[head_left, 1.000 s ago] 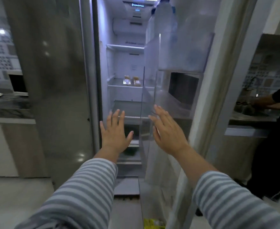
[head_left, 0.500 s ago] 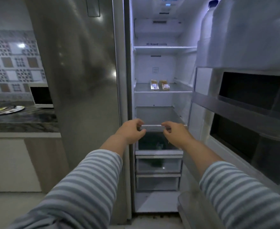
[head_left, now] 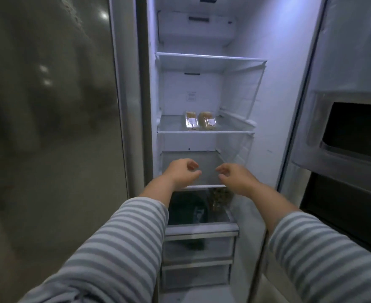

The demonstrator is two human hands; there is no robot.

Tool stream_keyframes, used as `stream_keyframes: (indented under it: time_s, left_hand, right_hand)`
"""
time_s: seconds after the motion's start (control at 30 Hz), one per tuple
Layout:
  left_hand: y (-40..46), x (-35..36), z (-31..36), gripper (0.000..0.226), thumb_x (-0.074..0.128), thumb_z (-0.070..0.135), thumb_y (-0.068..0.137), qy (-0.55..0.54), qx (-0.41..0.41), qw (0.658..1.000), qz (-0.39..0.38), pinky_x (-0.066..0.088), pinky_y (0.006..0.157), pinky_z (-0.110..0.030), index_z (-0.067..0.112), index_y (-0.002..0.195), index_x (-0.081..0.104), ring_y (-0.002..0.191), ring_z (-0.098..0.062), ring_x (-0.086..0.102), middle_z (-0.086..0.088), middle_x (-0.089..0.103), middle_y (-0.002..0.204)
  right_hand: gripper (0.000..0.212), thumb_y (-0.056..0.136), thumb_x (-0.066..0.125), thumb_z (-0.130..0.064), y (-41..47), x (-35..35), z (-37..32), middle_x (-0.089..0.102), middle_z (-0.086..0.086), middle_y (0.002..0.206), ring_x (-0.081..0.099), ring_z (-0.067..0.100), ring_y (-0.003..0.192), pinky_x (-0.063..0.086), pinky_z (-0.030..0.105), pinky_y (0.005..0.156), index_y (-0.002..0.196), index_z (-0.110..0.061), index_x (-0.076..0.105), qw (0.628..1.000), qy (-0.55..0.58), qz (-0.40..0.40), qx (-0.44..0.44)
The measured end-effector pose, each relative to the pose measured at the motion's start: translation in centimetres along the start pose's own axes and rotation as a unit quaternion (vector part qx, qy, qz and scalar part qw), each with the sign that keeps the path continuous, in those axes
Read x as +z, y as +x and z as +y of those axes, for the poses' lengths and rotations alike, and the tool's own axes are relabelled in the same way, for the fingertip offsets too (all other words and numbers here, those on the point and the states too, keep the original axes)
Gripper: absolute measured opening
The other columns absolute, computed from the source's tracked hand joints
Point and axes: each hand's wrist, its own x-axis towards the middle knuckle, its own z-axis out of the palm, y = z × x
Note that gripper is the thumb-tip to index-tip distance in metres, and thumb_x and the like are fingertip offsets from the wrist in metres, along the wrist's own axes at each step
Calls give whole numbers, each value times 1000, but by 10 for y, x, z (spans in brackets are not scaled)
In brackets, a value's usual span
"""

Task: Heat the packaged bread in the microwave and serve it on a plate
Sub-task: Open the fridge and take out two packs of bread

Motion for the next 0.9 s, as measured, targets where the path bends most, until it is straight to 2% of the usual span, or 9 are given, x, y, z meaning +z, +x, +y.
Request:
stream_keyframes:
  time_s: [0.17, 0.33, 0.43, 0.5, 0.6, 0.73, 0.9]
  left_hand:
    - [97, 5, -3, 40, 59, 24, 93, 6, -15, 999, 42, 40, 94, -27, 12, 131, 52, 121, -22, 52, -7, 55, 132]
    - [175, -2, -12, 38, 58, 21, 91, 19, -6, 994, 104, 37, 96, -22, 14, 128, 56, 124, -21, 51, -7, 55, 134]
    - [226, -11, -18, 38, 59, 22, 88, 51, -6, 985, 166, 37, 105, -33, 19, 125, 58, 128, -25, 44, -7, 51, 136]
    - [259, -18, -19, 39, 58, 24, 87, 70, -3, 976, 205, 37, 107, -39, 23, 126, 57, 129, -27, 42, -5, 50, 135]
    - [302, -28, -20, 44, 57, 29, 87, 81, 0, 966, 246, 33, 109, -40, 28, 131, 51, 132, -28, 36, -2, 42, 140]
    - [351, -33, -25, 56, 59, 41, 86, 74, -44, 966, 245, 29, 111, -45, 36, 139, 41, 139, -32, 21, 0, 14, 156]
    - [381, -29, -42, 92, 67, 65, 71, 91, -125, 969, 195, 36, 107, -47, 39, 146, 21, 133, -39, 36, -4, 3, 156]
  right_hand:
    - [34, 93, 52, -20, 91, -12, 28, 61, 7, 130, 57, 22, 119, 41, 27, 98, 126, -16, 61, 1000, 5, 3, 15]
    - [33, 93, 53, -20, 166, -25, 40, 60, 7, 131, 55, 22, 121, 40, 25, 95, 125, -14, 61, 999, 33, 35, 15]
    - [35, 92, 54, -18, 208, -32, 41, 59, 5, 131, 54, 22, 121, 36, 20, 87, 127, -16, 59, 996, 38, 84, -2]
    - [39, 91, 55, -21, 239, -37, 40, 55, 5, 136, 51, 23, 124, 36, 23, 93, 129, -17, 57, 992, 47, 117, -14]
    - [49, 90, 58, -29, 287, -43, 38, 48, 4, 144, 45, 23, 131, 36, 31, 103, 137, -18, 49, 990, 61, 129, -22]
    - [71, 88, 62, -39, 344, -42, 36, 38, 7, 150, 39, 26, 135, 33, 34, 106, 148, -21, 28, 992, 96, 81, -1]
    - [90, 83, 66, -46, 387, -25, 40, 35, 9, 150, 41, 28, 134, 34, 35, 109, 151, -33, 10, 989, 147, 20, 28]
